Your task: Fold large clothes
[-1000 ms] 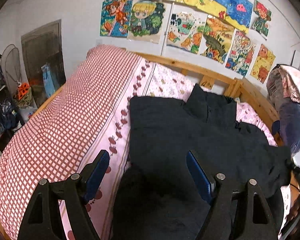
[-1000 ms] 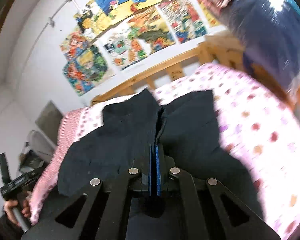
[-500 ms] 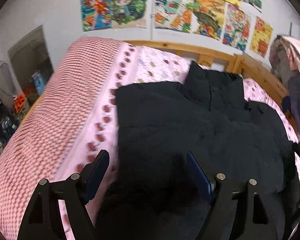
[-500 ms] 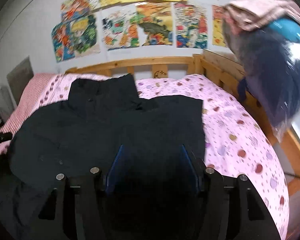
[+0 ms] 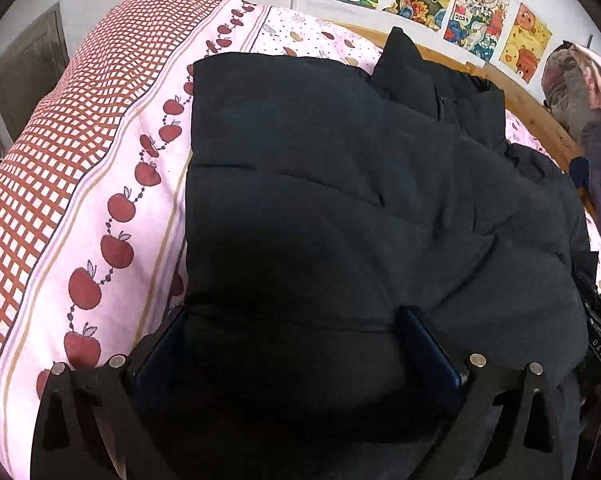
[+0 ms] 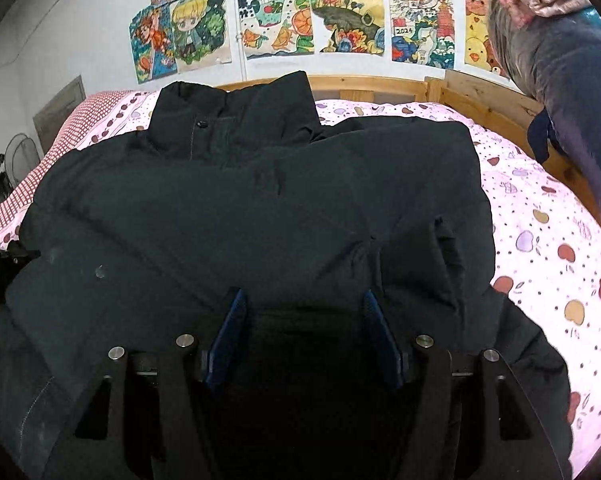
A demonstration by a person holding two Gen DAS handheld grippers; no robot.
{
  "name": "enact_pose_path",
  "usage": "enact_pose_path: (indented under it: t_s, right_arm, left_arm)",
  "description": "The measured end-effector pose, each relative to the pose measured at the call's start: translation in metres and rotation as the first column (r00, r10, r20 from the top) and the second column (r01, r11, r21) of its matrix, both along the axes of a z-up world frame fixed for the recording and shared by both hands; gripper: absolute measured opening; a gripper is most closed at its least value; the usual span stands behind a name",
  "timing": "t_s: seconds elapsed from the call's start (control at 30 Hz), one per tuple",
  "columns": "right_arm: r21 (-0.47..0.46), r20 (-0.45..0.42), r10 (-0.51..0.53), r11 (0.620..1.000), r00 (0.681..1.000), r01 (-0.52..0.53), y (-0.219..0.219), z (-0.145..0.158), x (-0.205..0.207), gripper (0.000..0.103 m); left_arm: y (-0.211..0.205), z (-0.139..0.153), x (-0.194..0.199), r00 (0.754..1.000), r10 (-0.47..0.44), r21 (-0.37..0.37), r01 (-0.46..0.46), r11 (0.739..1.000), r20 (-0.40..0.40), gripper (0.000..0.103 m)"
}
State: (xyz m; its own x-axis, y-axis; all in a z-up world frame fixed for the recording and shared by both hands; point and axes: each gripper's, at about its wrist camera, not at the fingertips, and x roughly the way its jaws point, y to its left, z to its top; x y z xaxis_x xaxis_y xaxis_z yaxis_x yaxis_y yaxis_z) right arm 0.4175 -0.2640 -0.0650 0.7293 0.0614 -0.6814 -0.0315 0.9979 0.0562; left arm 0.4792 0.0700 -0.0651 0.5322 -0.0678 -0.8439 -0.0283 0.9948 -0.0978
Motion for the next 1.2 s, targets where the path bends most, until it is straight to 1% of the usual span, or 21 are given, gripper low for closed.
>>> enact_pose_path:
  t_s: [0.07, 0.17, 0.3, 0.5, 0.87, 0.97, 1.0, 1.07, 1.1, 1.13, 1.2]
  right_arm:
    - [-0.023, -0.003, -0.003, 1.0, 1.0, 0.003, 0.003, -0.007, 0.001, 0.056]
    - [-0.049, -0.03, -0.003, 0.999, 1.0, 0.002, 0.007, -0.015, 0.007, 0.056]
    - [-0.049, -0.032, -0.004, 0.999, 0.999, 0.003, 0.008, -0.014, 0.01, 0.056]
    - [0.01, 0.002, -0.001, 1.0, 1.0, 0.001, 0.001, -0.012, 0.006, 0.057]
    - [0.019, 0.013, -0.005, 1.0, 1.0, 0.004, 0.002, -0.012, 0.005, 0.058]
    - [0.03, 0.003, -0.003, 1.0, 1.0, 0.003, 0.001, -0.011, 0.006, 0.058]
    - [0.053, -0.013, 0.002, 0.999, 1.0, -0.001, -0.002, -0.008, 0.008, 0.059]
    - [0.099, -0.032, 0.022, 0.995, 0.999, -0.019, -0.007, -0.001, 0.01, 0.067]
    - [0.14, -0.044, 0.039, 0.99, 0.998, -0.032, -0.011, 0.004, 0.013, 0.073]
    - [0.162, -0.054, 0.047, 0.986, 0.997, -0.038, -0.013, 0.007, 0.015, 0.076]
    - [0.167, -0.08, 0.062, 0.985, 0.995, -0.047, -0.013, 0.016, 0.022, 0.077]
  left_arm:
    - [-0.004, -0.003, 0.0, 1.0, -0.005, 0.021, 0.004, 1.0, 0.001, 0.103]
    - [-0.01, -0.008, 0.0, 1.0, -0.006, 0.059, 0.005, 0.998, 0.003, 0.103]
    - [-0.019, -0.013, 0.0, 1.0, -0.005, 0.093, 0.004, 0.996, 0.01, 0.103]
    - [-0.017, -0.012, -0.003, 1.0, -0.002, 0.059, 0.001, 0.998, 0.019, 0.103]
    - [-0.006, -0.006, -0.013, 1.0, 0.002, 0.028, -0.003, 1.0, 0.025, 0.103]
    - [-0.001, 0.003, -0.015, 1.0, 0.014, 0.002, -0.014, 1.0, 0.018, 0.103]
    - [0.0, 0.009, -0.015, 1.0, 0.018, -0.003, -0.018, 1.0, 0.013, 0.103]
    - [0.002, 0.021, -0.017, 1.0, 0.021, 0.0, -0.021, 1.0, 0.02, 0.103]
    - [0.002, 0.027, -0.019, 0.999, 0.021, 0.0, -0.021, 1.0, 0.035, 0.103]
    - [0.003, 0.035, -0.02, 0.998, 0.019, -0.005, -0.019, 1.0, 0.058, 0.103]
    - [0.005, 0.057, -0.019, 0.994, 0.024, -0.021, -0.022, 1.0, 0.111, 0.103]
